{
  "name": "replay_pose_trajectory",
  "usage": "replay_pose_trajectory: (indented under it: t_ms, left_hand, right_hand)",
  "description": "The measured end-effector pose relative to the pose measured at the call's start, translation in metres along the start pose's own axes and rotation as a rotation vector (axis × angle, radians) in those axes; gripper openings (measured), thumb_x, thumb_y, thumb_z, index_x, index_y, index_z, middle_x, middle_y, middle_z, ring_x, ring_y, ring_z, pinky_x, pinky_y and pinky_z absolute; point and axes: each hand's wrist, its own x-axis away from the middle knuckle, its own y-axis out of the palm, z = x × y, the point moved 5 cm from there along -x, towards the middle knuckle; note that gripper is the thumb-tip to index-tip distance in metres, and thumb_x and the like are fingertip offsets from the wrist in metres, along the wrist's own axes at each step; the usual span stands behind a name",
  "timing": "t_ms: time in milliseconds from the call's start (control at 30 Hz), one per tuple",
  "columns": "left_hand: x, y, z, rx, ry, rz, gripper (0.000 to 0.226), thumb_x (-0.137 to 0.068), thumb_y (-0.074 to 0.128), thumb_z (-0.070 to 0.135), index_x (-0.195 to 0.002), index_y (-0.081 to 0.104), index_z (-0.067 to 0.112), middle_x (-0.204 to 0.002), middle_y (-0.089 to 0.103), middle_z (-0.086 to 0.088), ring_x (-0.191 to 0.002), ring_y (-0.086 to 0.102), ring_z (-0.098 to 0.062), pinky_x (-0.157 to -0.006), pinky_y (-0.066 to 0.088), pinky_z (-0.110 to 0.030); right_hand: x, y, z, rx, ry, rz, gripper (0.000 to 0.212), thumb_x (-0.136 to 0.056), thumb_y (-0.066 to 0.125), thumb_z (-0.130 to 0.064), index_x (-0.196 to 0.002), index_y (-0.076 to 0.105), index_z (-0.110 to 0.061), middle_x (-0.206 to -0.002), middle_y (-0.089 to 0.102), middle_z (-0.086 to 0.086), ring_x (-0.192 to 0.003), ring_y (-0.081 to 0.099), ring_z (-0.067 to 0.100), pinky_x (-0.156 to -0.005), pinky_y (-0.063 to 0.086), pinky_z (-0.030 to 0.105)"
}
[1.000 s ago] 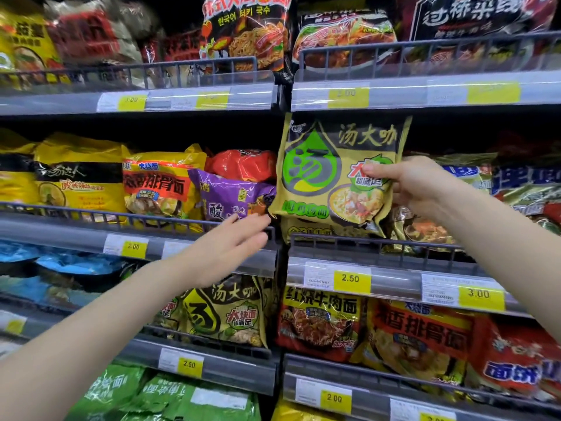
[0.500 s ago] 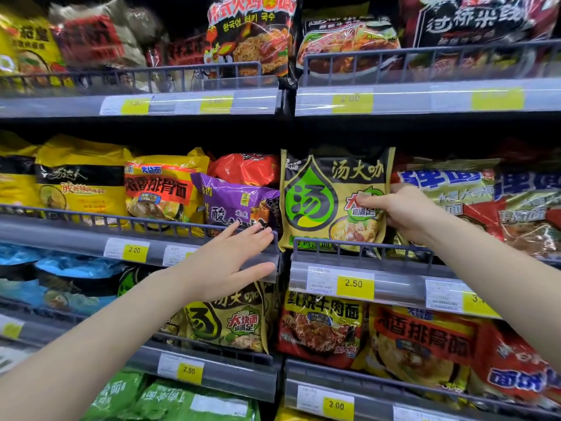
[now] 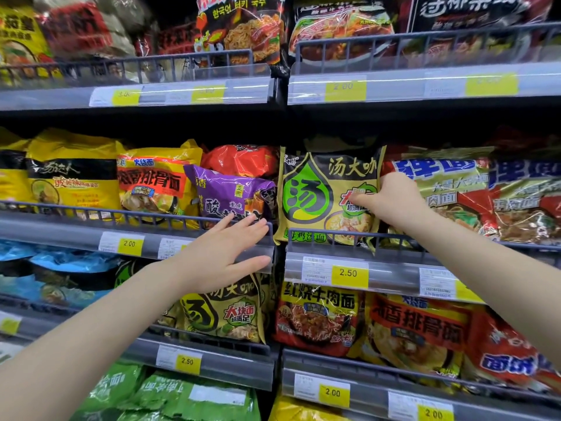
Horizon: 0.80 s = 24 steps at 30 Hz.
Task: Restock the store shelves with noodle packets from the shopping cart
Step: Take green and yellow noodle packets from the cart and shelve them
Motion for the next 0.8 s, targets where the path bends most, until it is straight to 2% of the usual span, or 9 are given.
replay_pose_trajectory:
  t_ms: [67, 133, 200, 233, 300, 500, 600, 700, 800]
  left_hand:
    - [0.000, 0.001, -0.001, -0.007, 0.006, 0.001, 0.099, -0.070, -0.005, 0.080, -0.149, 0.014, 0.023, -0.155, 0.010, 0.013, -0.135, -0.010, 0.009, -0.107, -0.016, -0.015]
    - [0.000, 0.001, -0.002, -0.015, 0.012, -0.001, 0.102, -0.069, -0.006, 0.081, -0.149, 0.015, 0.023, -0.156, 0.011, 0.012, -0.136, -0.009, 0.007, -0.110, -0.014, -0.018]
    - [0.001, 0.002, -0.001, -0.019, 0.014, 0.000, 0.102, -0.070, -0.005, 0.081, -0.149, 0.015, 0.022, -0.156, 0.011, 0.011, -0.138, -0.007, 0.005, -0.112, -0.012, -0.021]
    - [0.001, 0.002, -0.001, -0.020, 0.013, 0.000, 0.100, -0.071, -0.004, 0.080, -0.149, 0.015, 0.022, -0.156, 0.010, 0.011, -0.138, -0.007, 0.004, -0.113, -0.012, -0.022]
    - [0.001, 0.004, -0.001, -0.030, 0.007, 0.003, 0.093, -0.075, 0.002, 0.076, -0.150, 0.014, 0.022, -0.156, 0.009, 0.012, -0.139, -0.008, 0.003, -0.113, -0.011, -0.023]
    - [0.010, 0.006, -0.006, -0.103, -0.011, -0.027, 0.079, -0.086, 0.026, 0.064, -0.150, 0.002, 0.024, -0.154, -0.004, 0.017, -0.140, -0.011, 0.003, -0.112, -0.013, -0.022]
    - [0.027, 0.002, -0.022, -0.150, -0.061, -0.031, 0.074, -0.089, 0.029, 0.061, -0.150, 0.005, 0.027, -0.151, -0.003, 0.019, -0.141, -0.006, 0.002, -0.111, -0.014, -0.021]
    - [0.052, -0.008, -0.045, -0.183, -0.130, -0.074, 0.075, -0.088, 0.026, 0.064, -0.149, 0.020, 0.022, -0.154, 0.013, 0.009, -0.144, 0.010, -0.006, -0.114, -0.008, -0.027]
    - [0.080, -0.025, -0.072, -0.329, -0.177, -0.142, 0.064, -0.090, 0.030, 0.059, -0.135, 0.050, 0.017, -0.140, 0.050, 0.000, -0.128, 0.047, -0.013, -0.109, 0.021, -0.042]
  right_hand:
    - [0.007, -0.003, -0.006, 0.085, -0.050, 0.060, 0.035, -0.081, 0.072, -0.033, -0.077, 0.049, -0.006, -0.074, 0.055, 0.008, -0.063, 0.051, 0.017, -0.046, 0.037, 0.023]
    - [0.015, -0.004, -0.011, 0.136, -0.096, 0.107, 0.032, -0.083, 0.070, -0.020, -0.100, 0.049, -0.003, -0.095, 0.060, 0.014, -0.077, 0.057, 0.024, -0.054, 0.046, 0.027]
    - [0.025, -0.004, -0.015, 0.241, -0.174, 0.148, 0.063, -0.084, 0.065, -0.010, -0.136, 0.031, 0.001, -0.135, 0.046, 0.021, -0.117, 0.051, 0.033, -0.088, 0.050, 0.038]
    - [0.032, -0.002, -0.017, 0.321, -0.248, 0.179, 0.075, -0.086, 0.063, -0.010, -0.145, 0.018, 0.001, -0.148, 0.030, 0.021, -0.135, 0.034, 0.033, -0.106, 0.038, 0.039]
    - [0.046, 0.003, -0.026, 0.456, -0.431, 0.217, 0.073, -0.090, 0.057, -0.015, -0.148, 0.014, 0.002, -0.155, 0.018, 0.020, -0.145, 0.016, 0.033, -0.118, 0.018, 0.039]
    - [0.086, 0.042, -0.068, 0.434, -0.837, 0.112, 0.048, -0.086, 0.057, -0.020, -0.130, 0.054, -0.001, -0.133, 0.057, 0.016, -0.126, 0.051, 0.033, -0.107, 0.031, 0.043]
    - [0.099, 0.069, -0.100, 0.380, -0.976, 0.021, 0.047, -0.084, 0.049, -0.026, -0.125, 0.060, -0.007, -0.125, 0.064, 0.006, -0.118, 0.059, 0.023, -0.107, 0.036, 0.034]
    - [0.101, 0.093, -0.129, 0.296, -1.055, -0.071, 0.046, -0.083, 0.041, -0.029, -0.117, 0.065, -0.010, -0.113, 0.070, 0.003, -0.107, 0.065, 0.020, -0.100, 0.044, 0.033]
    - [0.095, 0.115, -0.154, 0.204, -1.083, -0.193, 0.034, -0.077, 0.052, -0.027, -0.103, 0.070, -0.014, -0.097, 0.072, -0.002, -0.090, 0.069, 0.017, -0.083, 0.055, 0.030]
